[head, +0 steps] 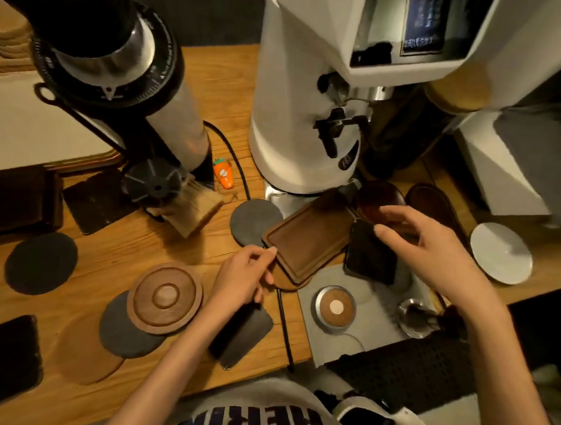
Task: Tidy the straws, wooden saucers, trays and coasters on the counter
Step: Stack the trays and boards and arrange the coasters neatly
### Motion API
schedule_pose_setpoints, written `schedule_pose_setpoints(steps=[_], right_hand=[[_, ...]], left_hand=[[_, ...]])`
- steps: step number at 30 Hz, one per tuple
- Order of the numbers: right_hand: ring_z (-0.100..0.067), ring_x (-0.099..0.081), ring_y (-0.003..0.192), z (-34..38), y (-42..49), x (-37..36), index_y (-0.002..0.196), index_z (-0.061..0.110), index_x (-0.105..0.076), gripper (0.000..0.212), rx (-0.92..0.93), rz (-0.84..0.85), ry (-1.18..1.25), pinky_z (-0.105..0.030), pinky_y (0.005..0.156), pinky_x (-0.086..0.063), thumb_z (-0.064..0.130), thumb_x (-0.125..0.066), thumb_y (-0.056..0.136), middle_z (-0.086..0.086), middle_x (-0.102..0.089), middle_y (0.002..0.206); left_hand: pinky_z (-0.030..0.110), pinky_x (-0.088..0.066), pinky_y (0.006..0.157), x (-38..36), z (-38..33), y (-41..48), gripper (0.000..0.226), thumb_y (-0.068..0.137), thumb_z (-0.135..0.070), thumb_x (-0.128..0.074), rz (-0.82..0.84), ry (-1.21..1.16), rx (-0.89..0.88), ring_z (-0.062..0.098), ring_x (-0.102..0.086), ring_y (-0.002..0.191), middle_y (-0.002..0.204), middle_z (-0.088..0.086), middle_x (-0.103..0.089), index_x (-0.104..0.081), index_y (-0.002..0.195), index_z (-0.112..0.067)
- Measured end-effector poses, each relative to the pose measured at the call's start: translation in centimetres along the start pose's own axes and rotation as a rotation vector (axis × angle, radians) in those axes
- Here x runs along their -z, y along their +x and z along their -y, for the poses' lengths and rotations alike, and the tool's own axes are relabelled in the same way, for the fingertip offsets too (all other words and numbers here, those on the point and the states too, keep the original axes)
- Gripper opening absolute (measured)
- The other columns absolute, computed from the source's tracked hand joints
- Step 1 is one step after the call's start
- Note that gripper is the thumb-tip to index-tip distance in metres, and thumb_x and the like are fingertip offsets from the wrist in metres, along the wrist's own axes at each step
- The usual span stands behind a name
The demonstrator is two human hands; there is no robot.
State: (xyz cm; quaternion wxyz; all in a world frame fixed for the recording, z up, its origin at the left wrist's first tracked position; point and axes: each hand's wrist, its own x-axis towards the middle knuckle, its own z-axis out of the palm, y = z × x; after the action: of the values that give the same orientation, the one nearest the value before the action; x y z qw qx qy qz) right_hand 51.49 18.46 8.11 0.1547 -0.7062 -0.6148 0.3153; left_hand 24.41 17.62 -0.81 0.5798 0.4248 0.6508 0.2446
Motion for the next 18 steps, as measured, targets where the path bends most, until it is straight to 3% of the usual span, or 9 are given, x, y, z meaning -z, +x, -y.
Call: schedule_pose_setpoints(steps=[4,8,12,14,18], right_hand=[[-0.004,-0.048,0.113,-2.9,0.9,2.1,0.139,0.031,-0.051,0.049,-0.07,-0.029,-0.064,-0.023,0.086,-0.039,0.046,-0.058,0.094,0.007,-0.057,0.134],[-0.024,-0.044,0.135,-7.0,3.2,3.1,0.148,0.023,-0.039,0.071,-0.2,-0.058,-0.081,-0.032,0.093,-0.037,0.053,-0.063,0.089,-0.006,-0.047,0.149],[-0.03,-0.045,0.135,-10.2,5.7,3.3,0.15,0.013,-0.033,0.09,-0.236,-0.06,-0.083,-0.045,0.108,-0.041,0.058,-0.069,0.081,-0.012,-0.046,0.149],[-0.033,-0.043,0.135,-11.4,6.7,3.0,0.15,0.013,-0.033,0.092,-0.262,-0.037,-0.098,-0.051,0.108,-0.041,0.06,-0.07,0.079,-0.014,-0.045,0.148],[-0.042,-0.029,0.141,-13.0,7.9,2.0,0.154,0.012,-0.02,0.101,-0.35,-0.06,-0.211,-0.053,0.112,-0.033,0.061,-0.069,0.08,-0.024,-0.032,0.153]], left_hand=[[0.021,-0.034,0.031,-0.8,0.2,1.1,0.029,0.094,-0.04,-0.057,-0.01,-0.034,0.029,0.019,-0.056,0.038,0.063,0.004,-0.07,-0.064,0.088,-0.013],[0.021,-0.037,0.031,-1.0,0.2,1.8,0.033,0.094,-0.037,-0.059,-0.051,-0.033,0.045,0.019,-0.059,0.039,0.061,0.004,-0.07,-0.064,0.079,-0.008],[0.024,-0.039,0.035,-1.3,0.0,1.8,0.032,0.095,-0.032,-0.057,-0.072,-0.018,0.052,0.019,-0.057,0.041,0.056,0.003,-0.066,-0.062,0.074,-0.008],[0.026,-0.04,0.037,-1.2,-0.2,1.5,0.03,0.097,-0.028,-0.054,-0.073,-0.024,0.059,0.022,-0.058,0.044,0.056,0.003,-0.065,-0.06,0.077,-0.006],[0.025,-0.043,0.038,-0.6,-0.9,0.5,0.025,0.1,-0.023,-0.047,-0.078,-0.065,0.087,0.022,-0.061,0.046,0.053,0.003,-0.064,-0.06,0.087,-0.005]])
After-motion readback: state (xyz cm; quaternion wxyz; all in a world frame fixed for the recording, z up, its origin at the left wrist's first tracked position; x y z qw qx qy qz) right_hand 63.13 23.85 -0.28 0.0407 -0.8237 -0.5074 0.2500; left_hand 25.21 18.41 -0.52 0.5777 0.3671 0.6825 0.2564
